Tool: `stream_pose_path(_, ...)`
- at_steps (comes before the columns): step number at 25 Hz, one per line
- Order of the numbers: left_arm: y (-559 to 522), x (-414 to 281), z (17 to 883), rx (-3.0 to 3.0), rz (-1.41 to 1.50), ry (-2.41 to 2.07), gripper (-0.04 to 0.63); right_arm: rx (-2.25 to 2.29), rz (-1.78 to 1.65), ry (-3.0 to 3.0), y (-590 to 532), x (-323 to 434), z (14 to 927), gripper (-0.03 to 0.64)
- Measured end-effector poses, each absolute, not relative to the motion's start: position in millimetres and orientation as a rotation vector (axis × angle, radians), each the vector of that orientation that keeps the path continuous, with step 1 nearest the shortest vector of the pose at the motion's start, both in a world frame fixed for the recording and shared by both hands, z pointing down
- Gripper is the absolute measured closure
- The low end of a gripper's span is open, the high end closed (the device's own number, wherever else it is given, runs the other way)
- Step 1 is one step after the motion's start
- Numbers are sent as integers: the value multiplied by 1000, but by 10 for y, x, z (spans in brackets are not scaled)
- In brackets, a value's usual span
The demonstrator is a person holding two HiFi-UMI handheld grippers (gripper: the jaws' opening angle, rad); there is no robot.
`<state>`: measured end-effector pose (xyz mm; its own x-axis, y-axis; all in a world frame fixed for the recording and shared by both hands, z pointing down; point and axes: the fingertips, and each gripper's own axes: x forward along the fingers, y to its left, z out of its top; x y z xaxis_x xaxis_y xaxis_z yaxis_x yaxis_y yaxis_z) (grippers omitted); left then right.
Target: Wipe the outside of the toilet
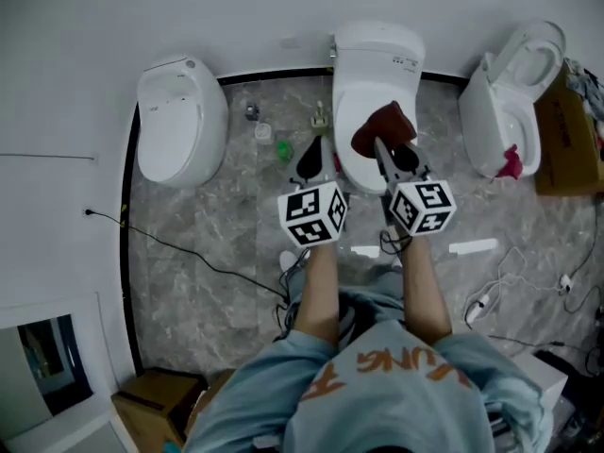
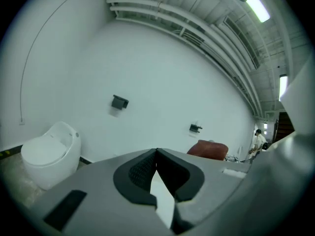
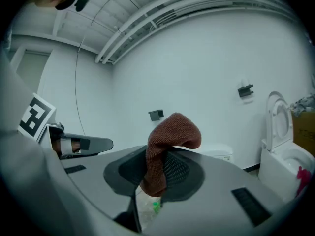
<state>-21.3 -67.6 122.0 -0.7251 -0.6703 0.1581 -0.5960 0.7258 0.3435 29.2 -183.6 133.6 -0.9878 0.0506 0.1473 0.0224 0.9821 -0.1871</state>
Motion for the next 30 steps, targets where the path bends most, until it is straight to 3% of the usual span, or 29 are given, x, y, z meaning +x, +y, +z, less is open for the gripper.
stream_pose_path(8, -902, 9, 316, 1187, -246, -2828, 600, 46, 67, -3079, -2216, 552, 521, 541)
stream_pose_path(13, -843, -39, 190, 1114, -100, -2924, 600, 27, -43, -3092, -2151, 500, 403, 541)
stream_pose_path(30, -903, -256, 261, 1085, -93, -2921, 600, 14, -115, -3110, -2168, 303, 310, 540)
